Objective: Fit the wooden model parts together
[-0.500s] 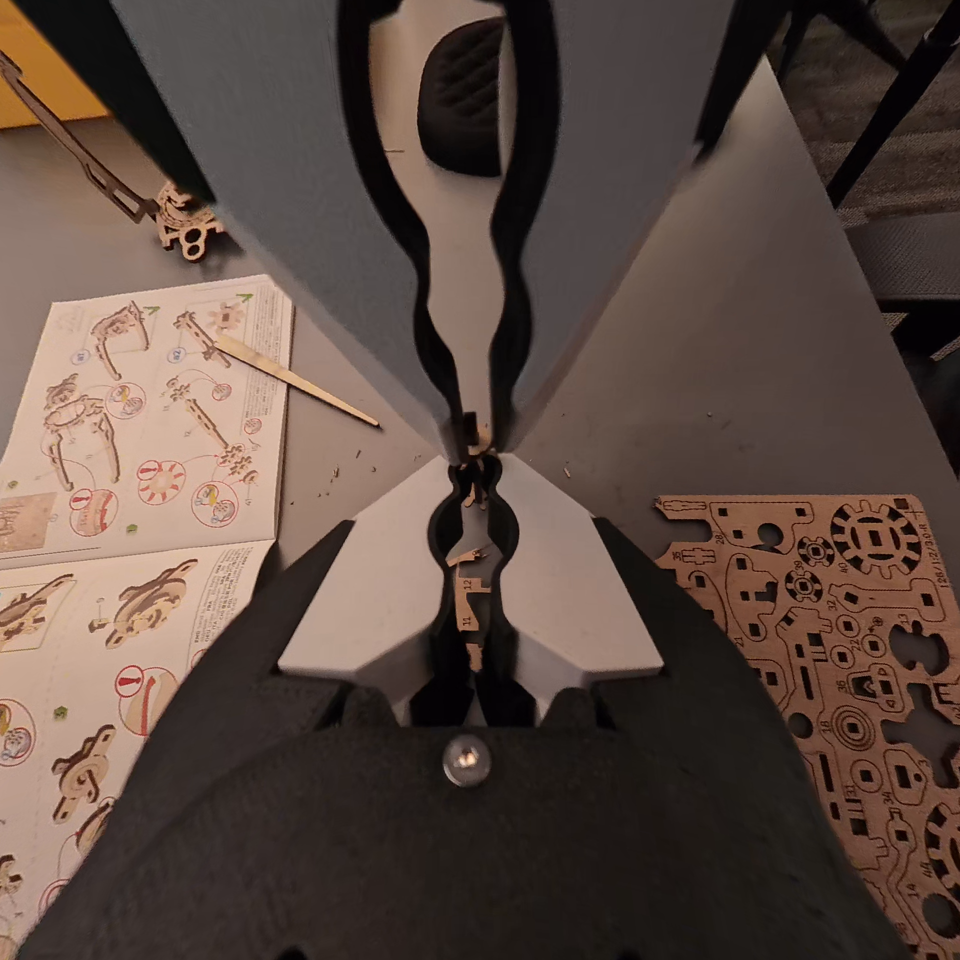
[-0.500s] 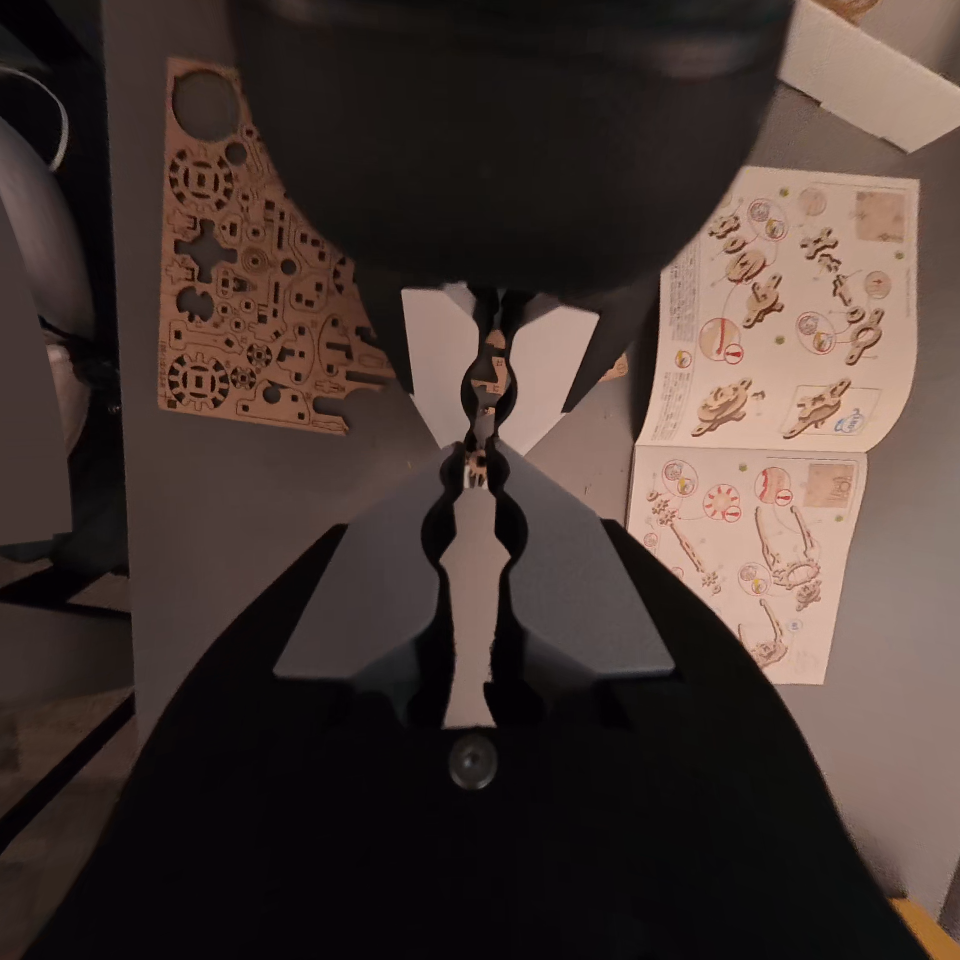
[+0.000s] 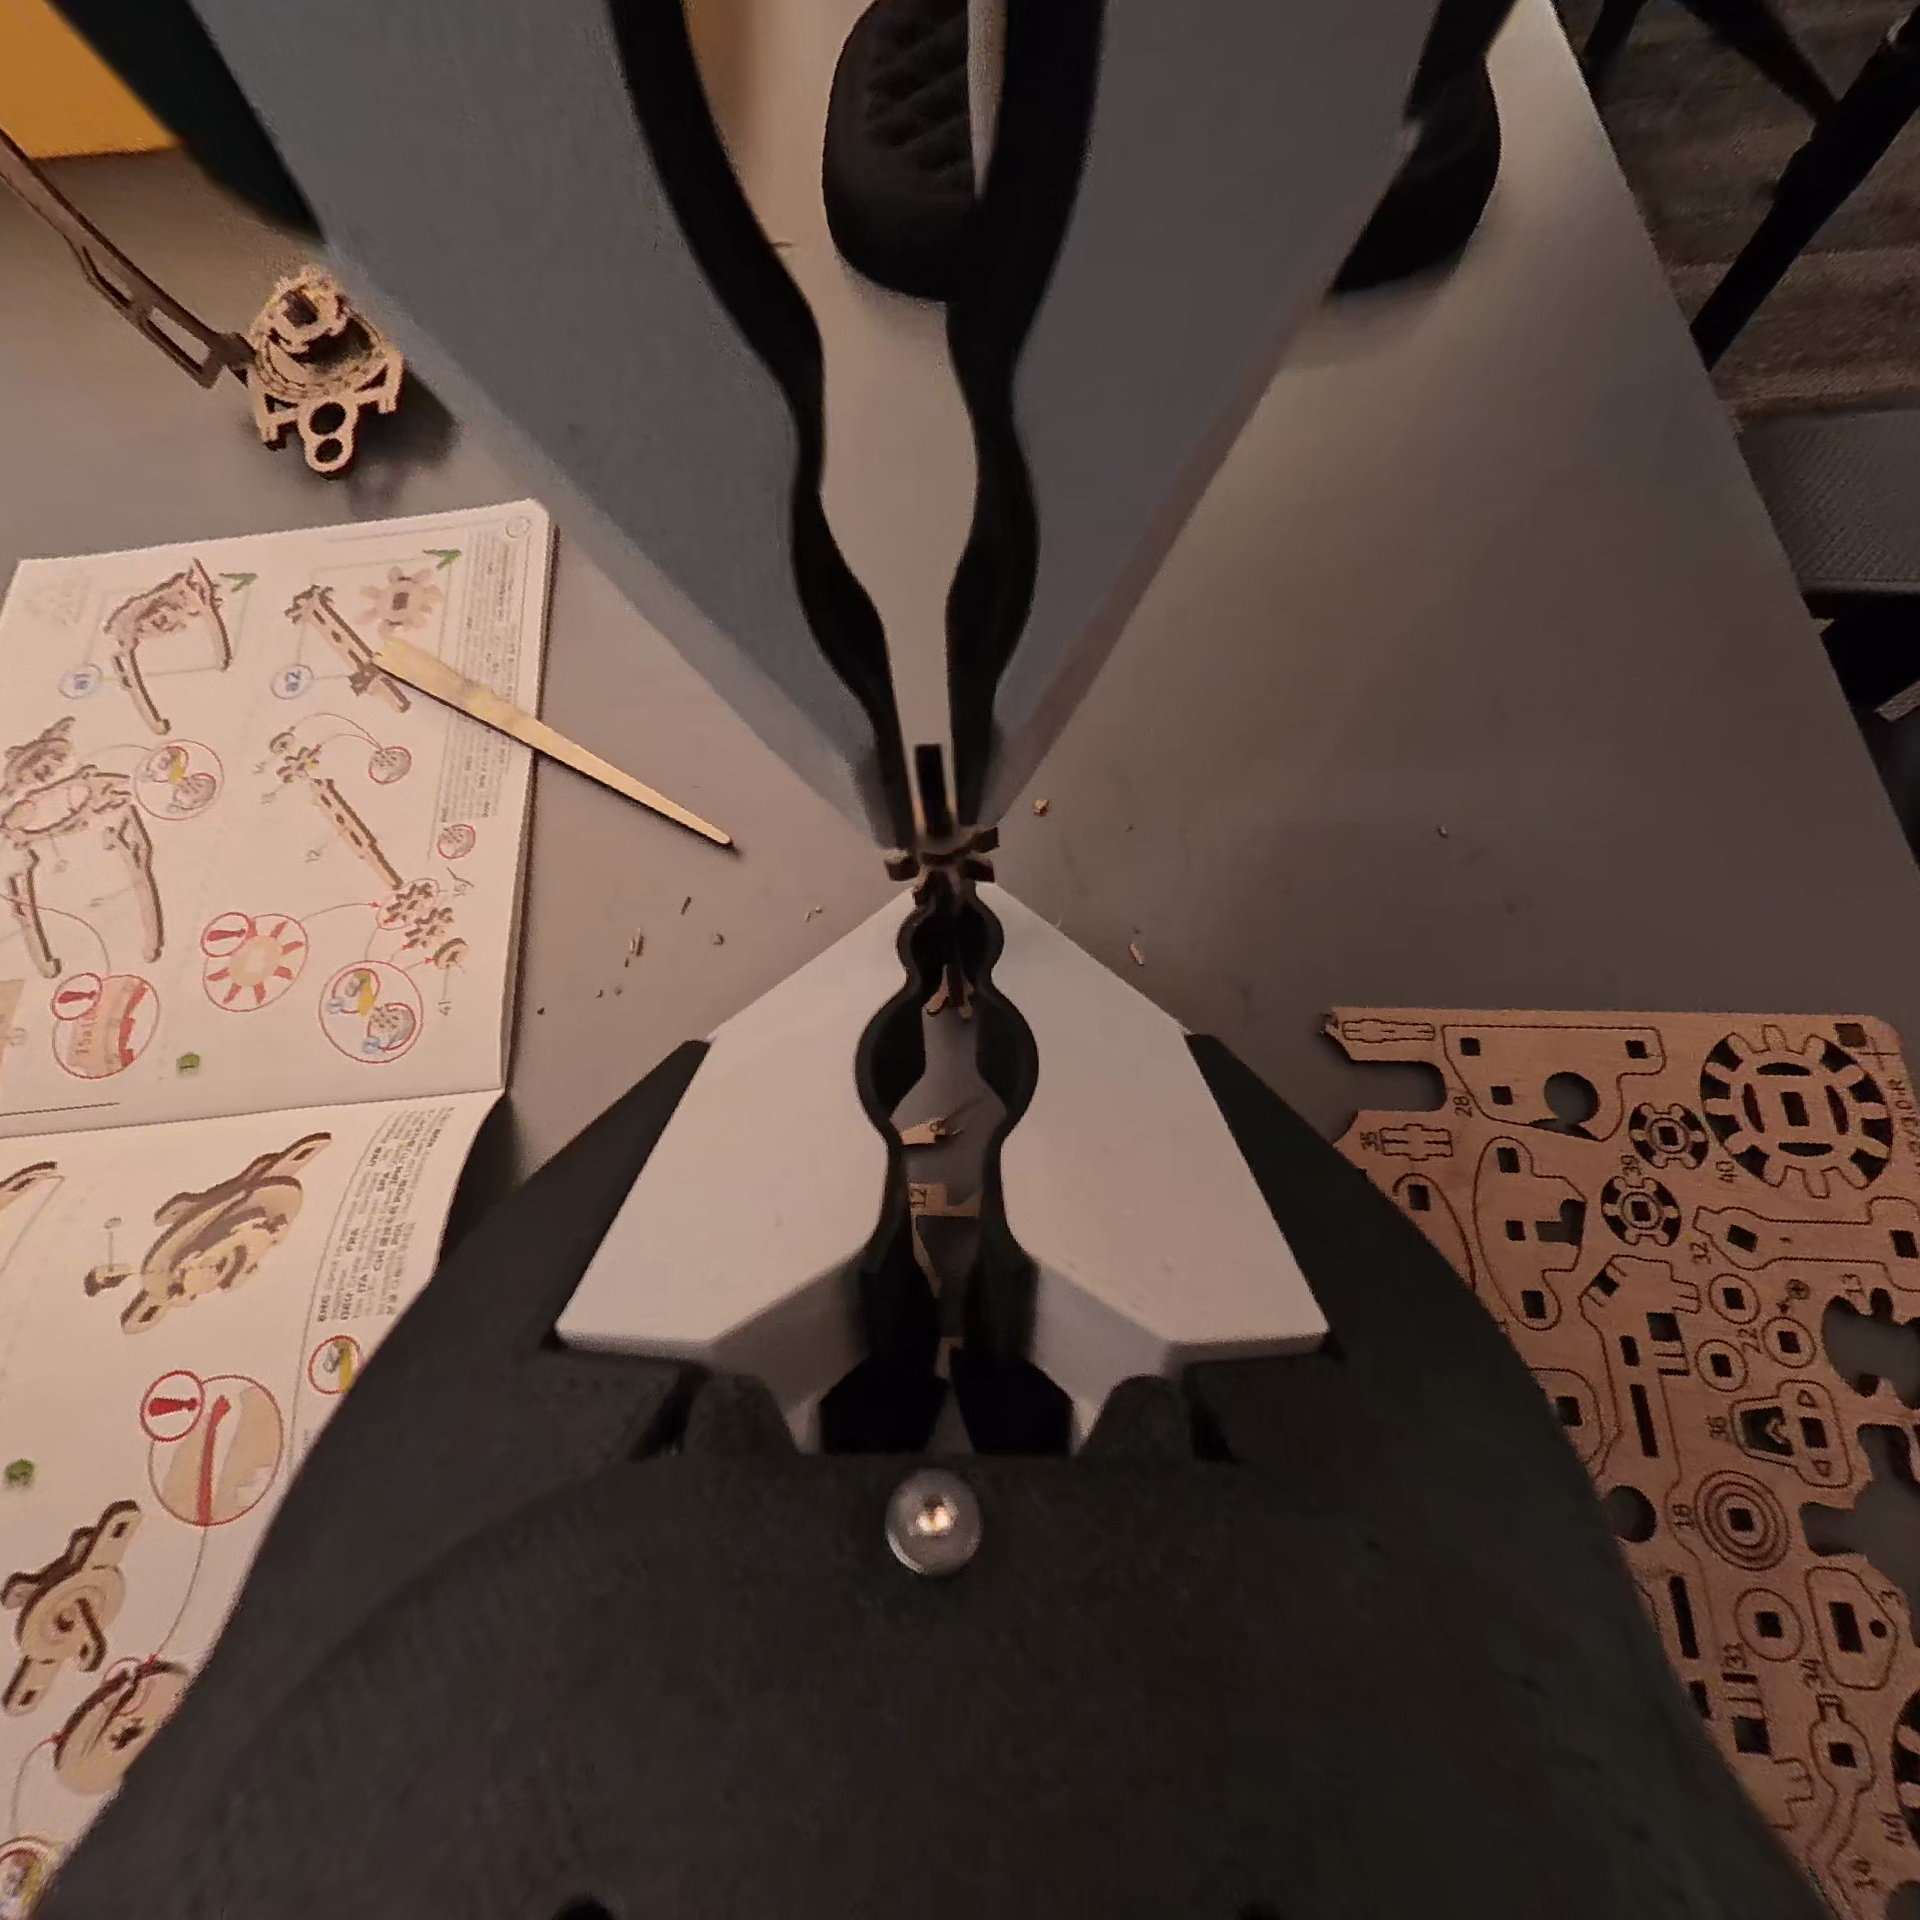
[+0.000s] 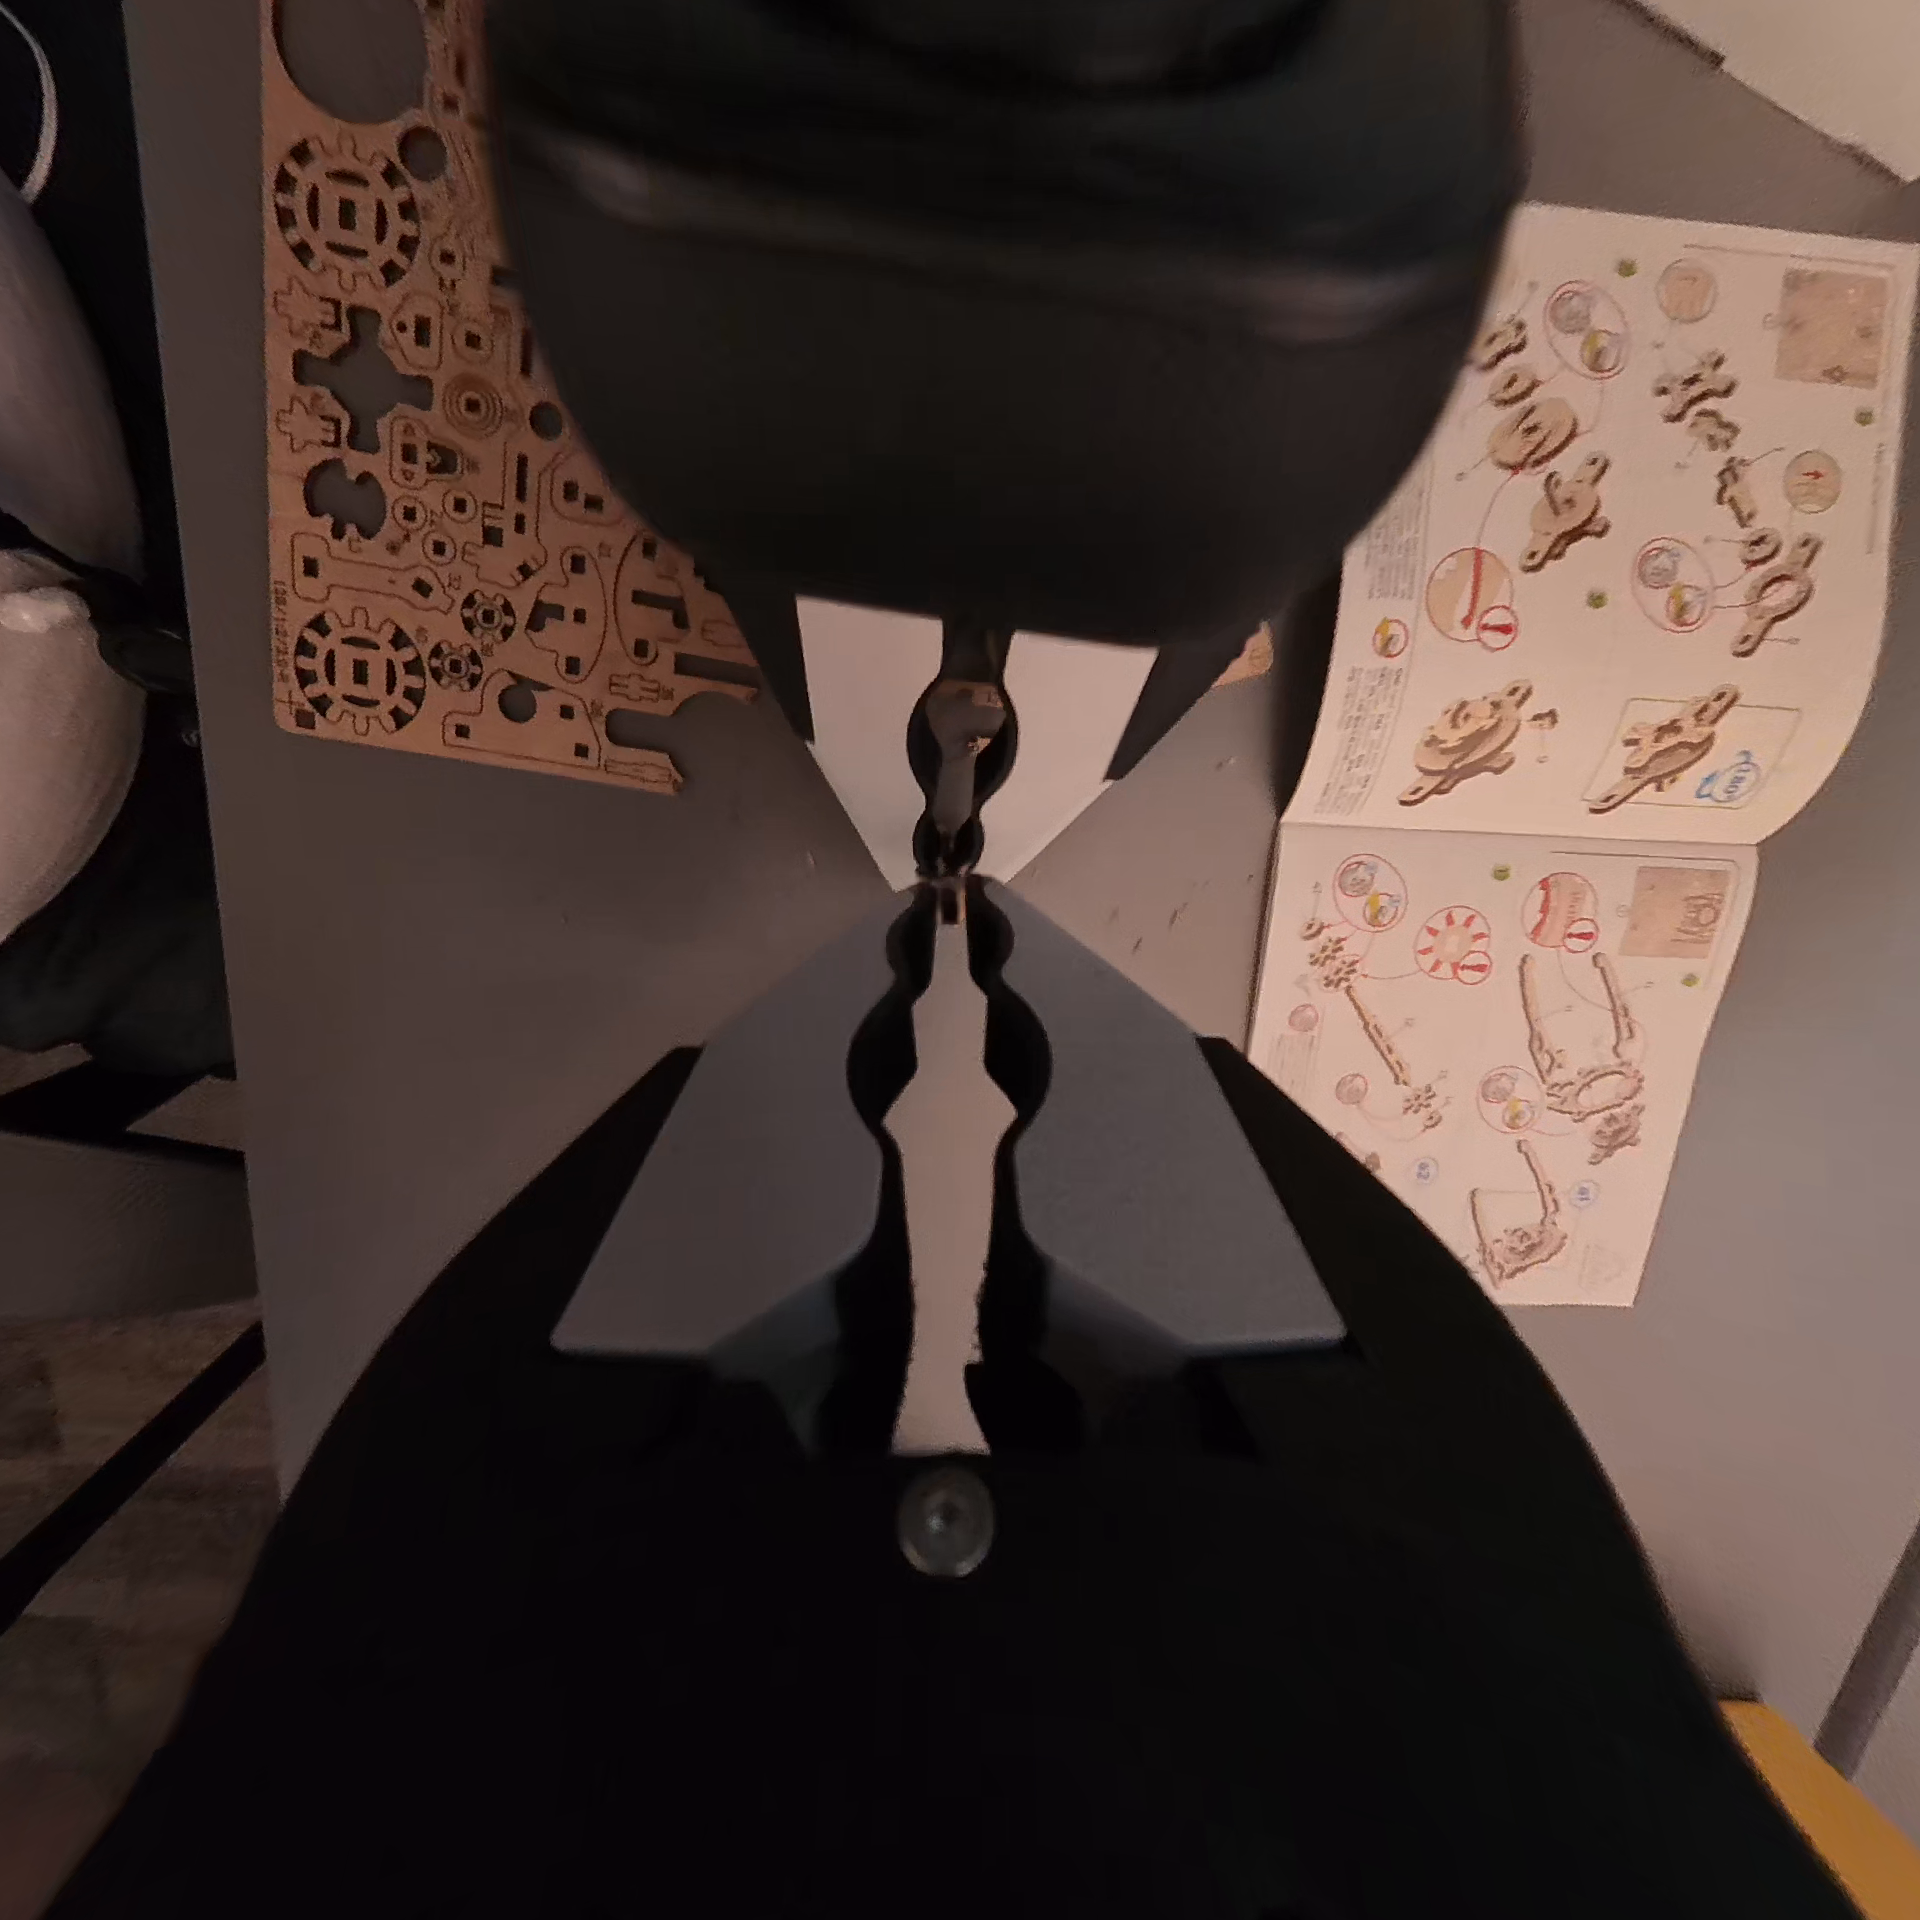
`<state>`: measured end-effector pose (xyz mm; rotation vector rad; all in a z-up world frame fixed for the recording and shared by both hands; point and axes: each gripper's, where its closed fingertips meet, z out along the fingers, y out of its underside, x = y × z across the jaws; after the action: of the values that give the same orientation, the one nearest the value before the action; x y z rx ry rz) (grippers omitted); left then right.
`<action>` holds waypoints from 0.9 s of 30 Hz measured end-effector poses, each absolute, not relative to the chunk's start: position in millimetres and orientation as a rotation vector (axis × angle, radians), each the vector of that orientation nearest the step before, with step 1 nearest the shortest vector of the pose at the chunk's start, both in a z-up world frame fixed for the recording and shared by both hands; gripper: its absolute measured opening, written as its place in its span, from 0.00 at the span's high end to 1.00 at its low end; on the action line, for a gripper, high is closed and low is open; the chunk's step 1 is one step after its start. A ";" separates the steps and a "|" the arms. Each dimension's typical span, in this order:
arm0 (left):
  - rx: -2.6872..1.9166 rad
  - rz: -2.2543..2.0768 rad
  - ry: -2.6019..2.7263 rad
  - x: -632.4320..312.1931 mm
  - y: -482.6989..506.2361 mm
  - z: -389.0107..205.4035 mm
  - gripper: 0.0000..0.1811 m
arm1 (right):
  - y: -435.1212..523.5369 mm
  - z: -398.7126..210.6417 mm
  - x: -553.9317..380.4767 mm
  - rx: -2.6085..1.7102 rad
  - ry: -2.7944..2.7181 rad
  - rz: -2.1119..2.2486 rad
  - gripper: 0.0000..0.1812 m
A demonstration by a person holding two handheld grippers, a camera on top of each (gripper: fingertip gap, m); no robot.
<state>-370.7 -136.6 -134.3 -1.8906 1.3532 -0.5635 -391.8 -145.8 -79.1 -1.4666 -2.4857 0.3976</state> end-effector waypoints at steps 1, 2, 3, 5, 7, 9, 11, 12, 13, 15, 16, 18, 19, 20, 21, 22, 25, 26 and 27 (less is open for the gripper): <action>-1.892 -0.549 1.358 -371.7 -135.9 -134.6 1.00 | -144.6 -82.4 -390.5 -1.474 -2.500 0.369 0.97; -1.890 -0.551 1.357 -371.7 -136.1 -133.7 1.00 | -146.0 -81.6 -393.1 -1.465 -2.496 0.385 0.97; -1.893 -0.549 1.357 -371.9 -136.3 -133.8 1.00 | -145.6 -81.5 -392.9 -1.466 -2.500 0.379 0.97; -1.891 -0.551 1.364 -371.3 -137.4 -132.8 1.00 | -143.6 -81.6 -390.1 -1.482 -2.511 0.350 0.97; -1.881 -0.549 1.359 -370.8 -137.5 -129.4 1.00 | -144.7 -77.0 -390.7 -1.467 -2.504 0.356 0.97; -1.905 -0.518 1.386 -374.7 -138.0 -135.5 0.99 | -148.0 -81.8 -395.2 -1.486 -2.496 0.402 0.99; -1.893 -0.547 1.365 -372.2 -138.1 -130.9 0.99 | -146.3 -79.6 -393.4 -1.508 -2.496 0.398 0.99; -1.892 -0.562 1.359 -371.5 -138.7 -128.5 1.00 | -146.7 -76.1 -393.9 -1.505 -2.483 0.407 0.99; -1.887 -0.562 1.355 -371.9 -138.4 -126.9 1.00 | -148.2 -73.3 -396.1 -1.493 -2.467 0.425 0.99; -1.902 -0.527 1.373 -375.3 -137.9 -131.6 1.00 | -148.8 -77.5 -397.9 -1.493 -2.458 0.441 0.99; -1.914 -0.511 1.387 -376.2 -138.0 -135.3 1.00 | -148.1 -82.0 -396.8 -1.519 -2.465 0.437 0.98; -1.908 -0.518 1.390 -374.0 -139.2 -134.1 1.00 | -148.4 -79.0 -397.0 -1.528 -2.457 0.459 0.96; -1.906 -0.518 1.388 -373.4 -139.3 -133.3 1.00 | -149.0 -72.9 -399.2 -1.509 -2.437 0.481 0.96; -1.906 -0.515 1.387 -373.6 -139.3 -133.2 1.00 | -151.5 -67.2 -402.2 -1.495 -2.416 0.524 0.96; -1.909 -0.512 1.386 -374.2 -139.0 -133.8 1.00 | -153.9 -64.9 -403.8 -1.497 -2.407 0.555 0.97; -1.912 -0.514 1.382 -374.7 -138.5 -134.0 1.00 | -153.1 -68.1 -402.0 -1.513 -2.420 0.536 0.97; -1.929 -0.513 1.377 -376.6 -137.6 -135.5 1.00 | -148.2 -81.9 -397.5 -1.526 -2.453 0.446 0.97; -1.924 -0.512 1.374 -376.8 -137.1 -135.3 1.00 | -148.5 -82.1 -398.5 -1.534 -2.444 0.462 0.98; -1.919 -0.508 1.371 -376.7 -136.6 -135.2 1.00 | -147.8 -82.2 -398.3 -1.546 -2.437 0.472 0.98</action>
<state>-376.7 -136.6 -135.2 -1.9191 1.3711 -0.5080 -398.3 -147.8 -82.2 -1.5461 -2.4366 0.4720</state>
